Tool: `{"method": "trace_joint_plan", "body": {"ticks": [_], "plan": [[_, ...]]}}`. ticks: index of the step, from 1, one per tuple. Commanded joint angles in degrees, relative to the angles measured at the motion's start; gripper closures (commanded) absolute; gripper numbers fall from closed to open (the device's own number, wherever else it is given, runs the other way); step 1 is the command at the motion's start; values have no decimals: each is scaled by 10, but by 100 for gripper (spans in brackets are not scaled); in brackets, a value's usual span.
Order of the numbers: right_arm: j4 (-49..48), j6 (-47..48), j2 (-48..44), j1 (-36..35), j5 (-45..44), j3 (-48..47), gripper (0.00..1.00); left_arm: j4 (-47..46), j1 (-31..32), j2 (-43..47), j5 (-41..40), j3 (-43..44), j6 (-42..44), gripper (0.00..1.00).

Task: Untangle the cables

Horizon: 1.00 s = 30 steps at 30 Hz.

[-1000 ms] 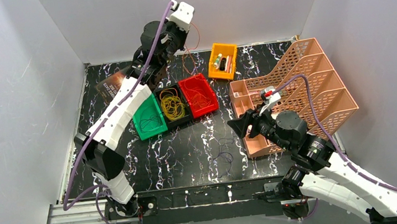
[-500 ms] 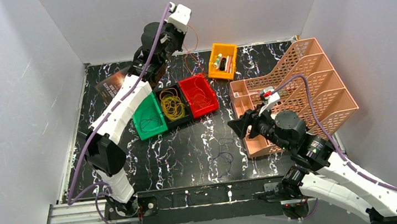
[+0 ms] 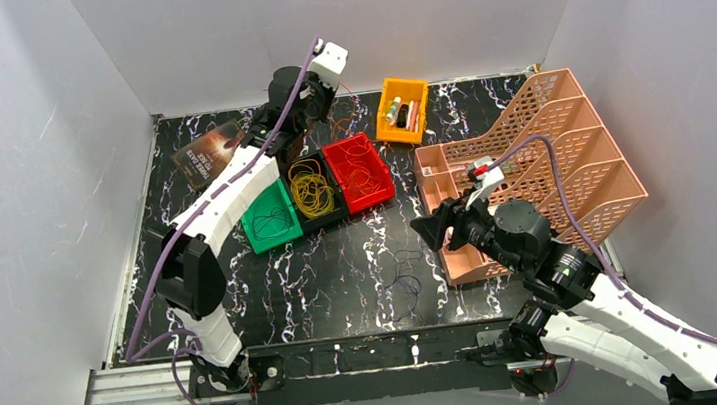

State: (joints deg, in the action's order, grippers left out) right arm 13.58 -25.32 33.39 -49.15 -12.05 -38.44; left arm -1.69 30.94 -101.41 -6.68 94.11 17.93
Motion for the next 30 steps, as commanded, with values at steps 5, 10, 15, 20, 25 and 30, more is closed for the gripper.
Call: {"method": "trace_joint_plan", "body": {"ticks": [5, 10, 15, 20, 25, 30], "plan": [[-39, -3, 13, 2, 7, 4, 32, -12, -14, 67, -37, -26, 19, 100], [-49, -4, 25, 1, 15, 5, 32, -8, -16, 97, -36, -59, 26, 100], [-63, -8, 35, 1, 22, 9, 32, -7, -20, 130, -50, -91, 31, 100], [-71, -7, 50, 1, 33, 6, 32, -2, -22, 146, -46, -109, 31, 100], [-70, -7, 52, 1, 36, 6, 32, 1, -21, 133, -25, -113, 13, 100], [-58, -14, 37, 1, 23, 11, 32, -1, -21, 102, 5, -103, -7, 100]]}}
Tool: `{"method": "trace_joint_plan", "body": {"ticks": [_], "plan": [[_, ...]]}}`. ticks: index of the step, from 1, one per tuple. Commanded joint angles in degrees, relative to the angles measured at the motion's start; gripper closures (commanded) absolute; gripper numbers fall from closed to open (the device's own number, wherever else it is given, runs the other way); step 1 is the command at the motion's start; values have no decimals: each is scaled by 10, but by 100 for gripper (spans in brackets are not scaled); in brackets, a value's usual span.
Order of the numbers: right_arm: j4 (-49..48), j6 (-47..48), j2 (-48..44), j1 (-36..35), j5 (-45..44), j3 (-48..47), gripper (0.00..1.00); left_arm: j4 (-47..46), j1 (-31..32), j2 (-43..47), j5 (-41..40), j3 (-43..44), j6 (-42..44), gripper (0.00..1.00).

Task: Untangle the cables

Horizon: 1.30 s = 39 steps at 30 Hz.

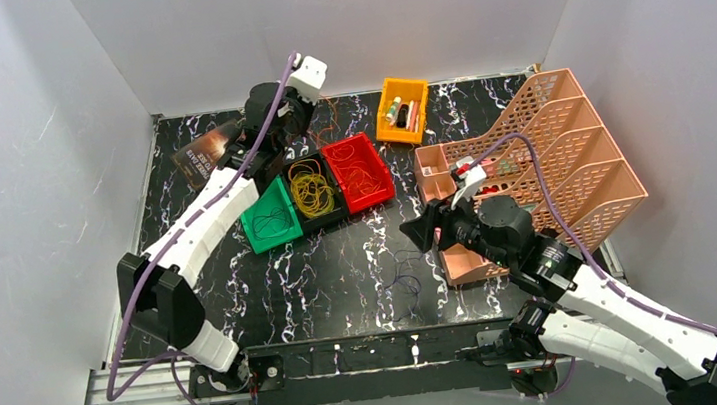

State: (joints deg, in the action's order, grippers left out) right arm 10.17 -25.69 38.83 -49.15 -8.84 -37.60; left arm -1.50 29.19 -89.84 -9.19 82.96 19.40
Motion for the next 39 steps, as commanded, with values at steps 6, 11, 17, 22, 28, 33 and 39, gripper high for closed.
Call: {"method": "trace_joint_plan", "body": {"ticks": [6, 11, 17, 22, 28, 33, 39], "plan": [[-14, -17, -40, 1, -32, 8, 32, 23, -4, -81, 65, 64, -47, 100], [10, -24, -60, 1, -61, 9, 32, 20, -4, -120, 93, 70, -78, 100], [26, -34, -83, 1, -91, 6, 32, 21, -4, -150, 98, 77, -87, 100], [42, -44, -105, 2, -129, 6, 32, 23, -4, -176, 86, 82, -88, 100], [58, -55, -126, 1, -154, 10, 32, 24, -3, -195, 99, 76, -103, 100], [61, -59, -127, 1, -156, 10, 32, 65, 2, -233, 114, 108, -107, 100], [62, -63, -122, 1, -152, 10, 32, 102, 13, -272, 127, 136, -111, 100]]}}
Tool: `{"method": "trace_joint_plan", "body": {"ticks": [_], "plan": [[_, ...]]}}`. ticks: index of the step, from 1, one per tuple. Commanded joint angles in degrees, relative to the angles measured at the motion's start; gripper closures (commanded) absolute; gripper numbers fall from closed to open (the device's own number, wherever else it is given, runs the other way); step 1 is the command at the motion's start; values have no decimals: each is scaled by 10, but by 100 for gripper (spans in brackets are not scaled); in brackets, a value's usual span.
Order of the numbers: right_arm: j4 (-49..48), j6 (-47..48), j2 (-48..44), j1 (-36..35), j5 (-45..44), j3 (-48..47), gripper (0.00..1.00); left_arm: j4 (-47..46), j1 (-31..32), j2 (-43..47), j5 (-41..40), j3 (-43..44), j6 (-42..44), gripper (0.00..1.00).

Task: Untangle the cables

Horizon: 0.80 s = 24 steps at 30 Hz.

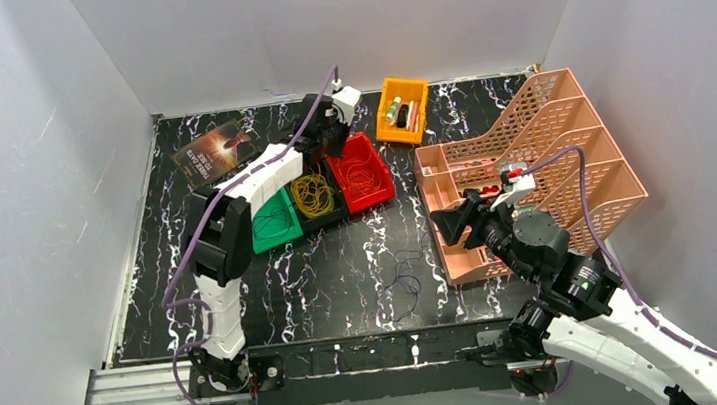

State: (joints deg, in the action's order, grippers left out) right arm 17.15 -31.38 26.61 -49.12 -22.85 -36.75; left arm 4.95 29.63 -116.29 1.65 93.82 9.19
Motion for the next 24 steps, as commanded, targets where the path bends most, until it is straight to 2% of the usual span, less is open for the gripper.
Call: {"method": "trace_joint_plan", "body": {"ticks": [1, 16, 24], "plan": [[-8, -7, 1, 1, -11, 1, 32, 41, 12, -12, 16, 28, -9, 100], [-7, -11, 14, 1, -1, -2, 32, 84, 23, -67, -23, 50, 3, 100], [-4, -11, 15, 1, -1, -3, 32, 111, 30, -102, -82, 78, 22, 100]]}}
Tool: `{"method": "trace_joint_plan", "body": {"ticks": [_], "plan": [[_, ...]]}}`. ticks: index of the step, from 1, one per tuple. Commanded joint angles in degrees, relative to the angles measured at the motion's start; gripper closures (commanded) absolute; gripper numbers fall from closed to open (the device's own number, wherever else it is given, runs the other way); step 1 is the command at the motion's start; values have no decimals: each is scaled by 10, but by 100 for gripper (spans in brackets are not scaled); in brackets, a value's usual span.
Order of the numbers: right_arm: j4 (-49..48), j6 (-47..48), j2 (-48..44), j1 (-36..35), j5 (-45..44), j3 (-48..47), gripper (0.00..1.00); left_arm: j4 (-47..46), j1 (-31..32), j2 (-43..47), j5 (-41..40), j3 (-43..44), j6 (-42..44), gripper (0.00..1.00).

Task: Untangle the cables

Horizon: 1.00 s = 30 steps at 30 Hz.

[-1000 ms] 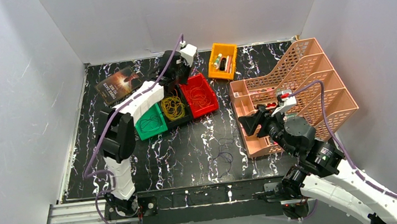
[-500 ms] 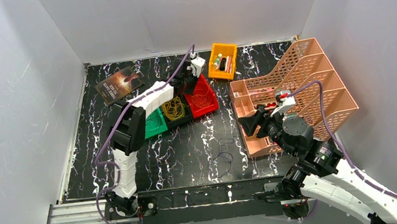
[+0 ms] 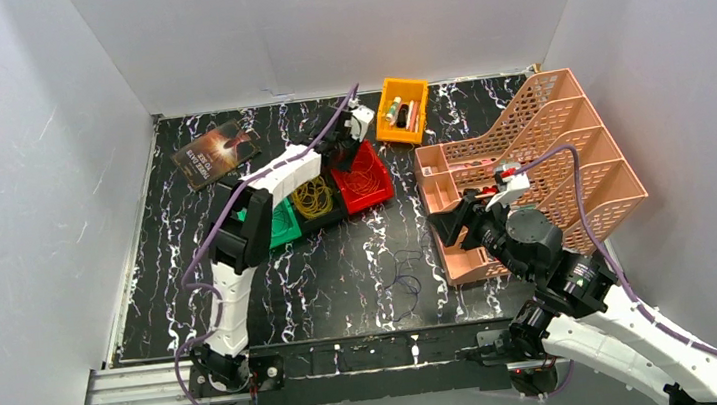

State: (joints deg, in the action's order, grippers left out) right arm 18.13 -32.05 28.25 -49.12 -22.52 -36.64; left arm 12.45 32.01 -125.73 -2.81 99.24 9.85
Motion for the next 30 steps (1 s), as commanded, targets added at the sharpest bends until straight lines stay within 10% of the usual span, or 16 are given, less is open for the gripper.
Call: {"method": "trace_joint_plan", "body": {"ticks": [1, 11, 30], "plan": [[-13, -5, -2, 1, -4, -4, 32, 40, 8, -11, -43, 28, 20, 100], [-5, -6, -10, 1, -8, -3, 32, 55, 20, -33, -74, 54, 38, 99], [-12, -7, -5, 1, -5, 1, 32, 63, 28, 25, -81, 82, 49, 44]]}}
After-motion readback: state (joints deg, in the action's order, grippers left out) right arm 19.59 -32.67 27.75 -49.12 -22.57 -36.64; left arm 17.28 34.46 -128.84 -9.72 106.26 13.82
